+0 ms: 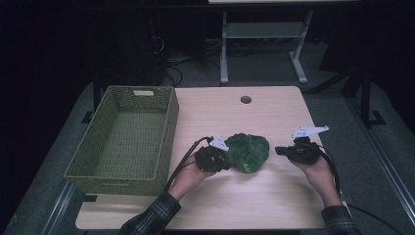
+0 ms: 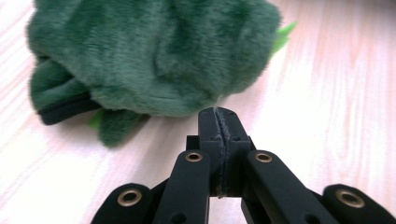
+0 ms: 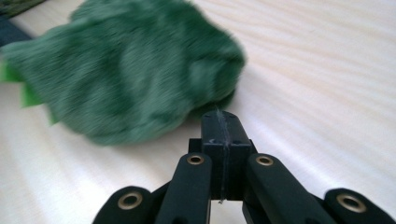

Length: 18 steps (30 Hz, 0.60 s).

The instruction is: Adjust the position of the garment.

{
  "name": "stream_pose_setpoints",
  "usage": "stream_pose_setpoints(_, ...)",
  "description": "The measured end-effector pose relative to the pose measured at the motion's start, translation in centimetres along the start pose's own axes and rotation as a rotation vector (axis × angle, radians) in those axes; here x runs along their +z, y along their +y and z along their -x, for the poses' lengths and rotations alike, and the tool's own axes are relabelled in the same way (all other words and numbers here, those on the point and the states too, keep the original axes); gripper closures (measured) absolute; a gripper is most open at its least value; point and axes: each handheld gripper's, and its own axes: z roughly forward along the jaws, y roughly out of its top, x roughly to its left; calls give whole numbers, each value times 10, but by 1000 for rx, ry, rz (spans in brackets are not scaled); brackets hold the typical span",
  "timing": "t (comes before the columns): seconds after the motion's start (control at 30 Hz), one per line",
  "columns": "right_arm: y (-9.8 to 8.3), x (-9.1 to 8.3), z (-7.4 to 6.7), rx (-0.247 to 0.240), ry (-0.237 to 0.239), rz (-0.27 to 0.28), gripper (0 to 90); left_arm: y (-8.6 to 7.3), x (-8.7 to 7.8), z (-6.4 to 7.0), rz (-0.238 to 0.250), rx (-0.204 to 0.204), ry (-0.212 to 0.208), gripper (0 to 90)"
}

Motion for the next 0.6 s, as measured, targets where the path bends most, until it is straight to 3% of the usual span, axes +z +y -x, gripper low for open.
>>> stream_pose_setpoints(0.07,12,4,9,3,11,7,900,1,0,1,1,-6,-13,896)
stream_pose_setpoints(0.3,43,16,20,-22,25,-4,900,2,7,6,3,0,-42,897)
stream_pose_setpoints(0.4,62,32,27,-19,55,-3,900,4,12,9,2,9,-50,897)
stream_pose_setpoints(0.6,74,58,28,-27,93,-19,900,8,25,11,-4,5,-67,897)
